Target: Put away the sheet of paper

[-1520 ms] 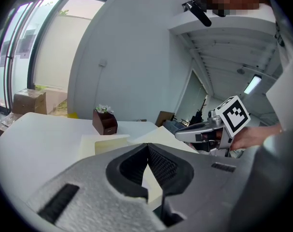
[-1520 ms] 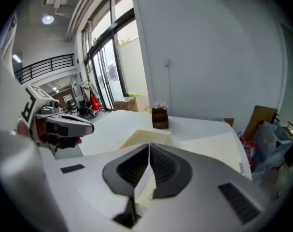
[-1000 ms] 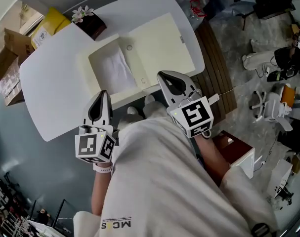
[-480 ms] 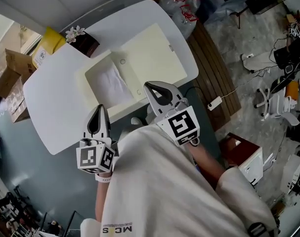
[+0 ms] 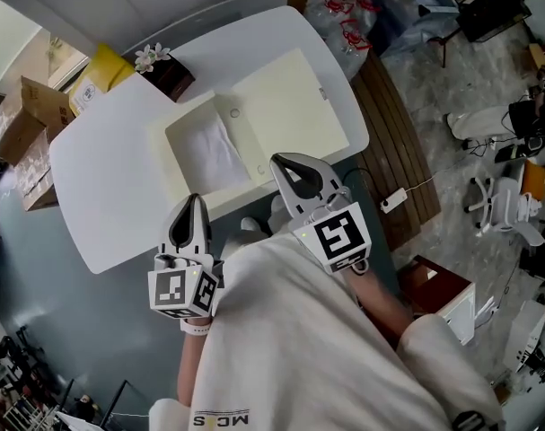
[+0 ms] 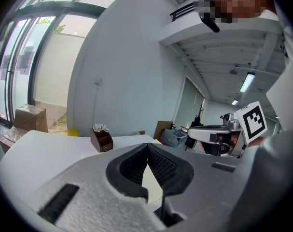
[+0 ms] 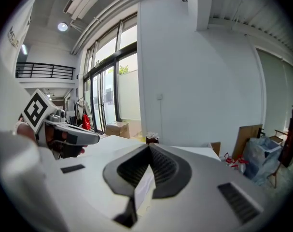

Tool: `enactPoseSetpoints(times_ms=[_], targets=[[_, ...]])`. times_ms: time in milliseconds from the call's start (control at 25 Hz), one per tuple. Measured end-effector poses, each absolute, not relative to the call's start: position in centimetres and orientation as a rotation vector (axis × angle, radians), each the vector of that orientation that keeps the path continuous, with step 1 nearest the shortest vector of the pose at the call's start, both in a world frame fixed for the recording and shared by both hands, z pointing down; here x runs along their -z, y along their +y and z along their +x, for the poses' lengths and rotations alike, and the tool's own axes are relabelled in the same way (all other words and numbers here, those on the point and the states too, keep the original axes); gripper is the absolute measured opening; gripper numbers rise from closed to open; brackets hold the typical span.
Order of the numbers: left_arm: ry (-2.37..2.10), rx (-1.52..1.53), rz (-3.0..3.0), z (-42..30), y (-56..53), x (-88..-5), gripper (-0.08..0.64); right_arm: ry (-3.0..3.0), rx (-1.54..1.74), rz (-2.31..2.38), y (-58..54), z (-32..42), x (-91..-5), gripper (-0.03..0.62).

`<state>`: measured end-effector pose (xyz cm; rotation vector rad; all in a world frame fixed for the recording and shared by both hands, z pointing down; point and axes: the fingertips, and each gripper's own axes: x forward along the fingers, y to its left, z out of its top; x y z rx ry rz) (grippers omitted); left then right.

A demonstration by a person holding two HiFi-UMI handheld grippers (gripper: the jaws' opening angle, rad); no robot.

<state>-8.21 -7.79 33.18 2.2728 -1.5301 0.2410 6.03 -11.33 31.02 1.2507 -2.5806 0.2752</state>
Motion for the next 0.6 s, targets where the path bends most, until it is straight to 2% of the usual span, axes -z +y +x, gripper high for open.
enactPoseSetpoints(times_ms=[600], targets=[[-1.515,-0.212,2.3,-8.1,-7.0,-32.5,0.025,-2.556,-0.255,1.315,-9.9,5.9,-30.4,0.014]])
